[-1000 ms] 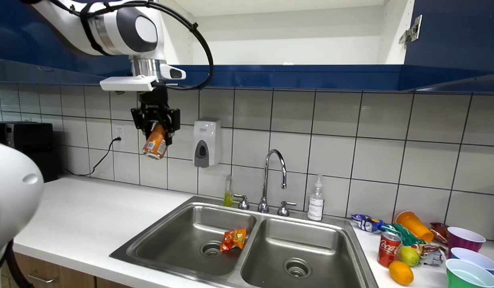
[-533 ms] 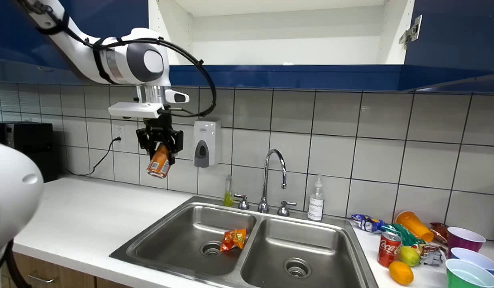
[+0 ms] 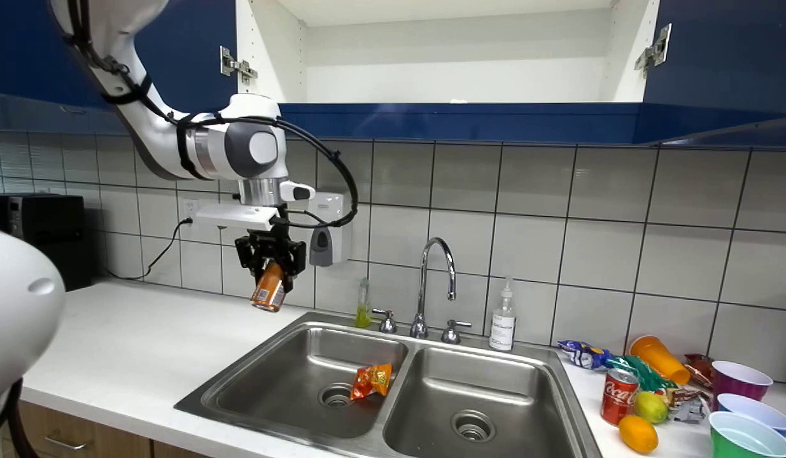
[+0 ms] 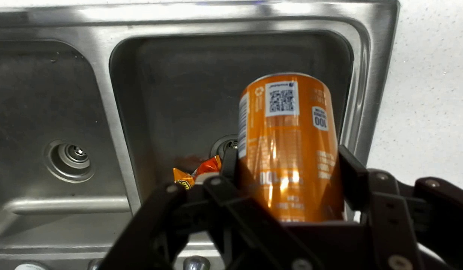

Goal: Remove the can from the top cabinet

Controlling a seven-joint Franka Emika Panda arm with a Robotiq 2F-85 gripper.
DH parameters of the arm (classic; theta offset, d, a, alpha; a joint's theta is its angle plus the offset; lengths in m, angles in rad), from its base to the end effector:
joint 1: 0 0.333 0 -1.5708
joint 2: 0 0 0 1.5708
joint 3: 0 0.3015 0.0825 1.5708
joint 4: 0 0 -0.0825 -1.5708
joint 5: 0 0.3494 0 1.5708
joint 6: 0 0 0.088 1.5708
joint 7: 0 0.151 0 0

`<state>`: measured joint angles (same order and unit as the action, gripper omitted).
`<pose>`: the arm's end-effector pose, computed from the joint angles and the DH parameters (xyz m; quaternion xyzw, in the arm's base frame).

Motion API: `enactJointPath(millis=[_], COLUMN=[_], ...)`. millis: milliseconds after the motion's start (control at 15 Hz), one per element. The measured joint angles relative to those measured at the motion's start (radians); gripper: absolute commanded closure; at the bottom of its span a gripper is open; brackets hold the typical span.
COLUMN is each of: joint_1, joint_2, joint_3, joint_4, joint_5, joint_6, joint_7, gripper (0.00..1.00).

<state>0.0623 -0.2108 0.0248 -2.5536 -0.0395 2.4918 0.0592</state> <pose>0.4334 0.0367 0.3242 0.9967 0.0286 0.0753 0.0102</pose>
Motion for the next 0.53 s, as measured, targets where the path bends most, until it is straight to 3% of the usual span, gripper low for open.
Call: enactJointPath(millis=[533], joint_1=[-0.009], joint_2=[0.189], joint_3=[-0.023], joint_4=[0.017], joint_5=[0.000], joint_6=[0.159], joint_7=[-0.029], gripper=[0.61])
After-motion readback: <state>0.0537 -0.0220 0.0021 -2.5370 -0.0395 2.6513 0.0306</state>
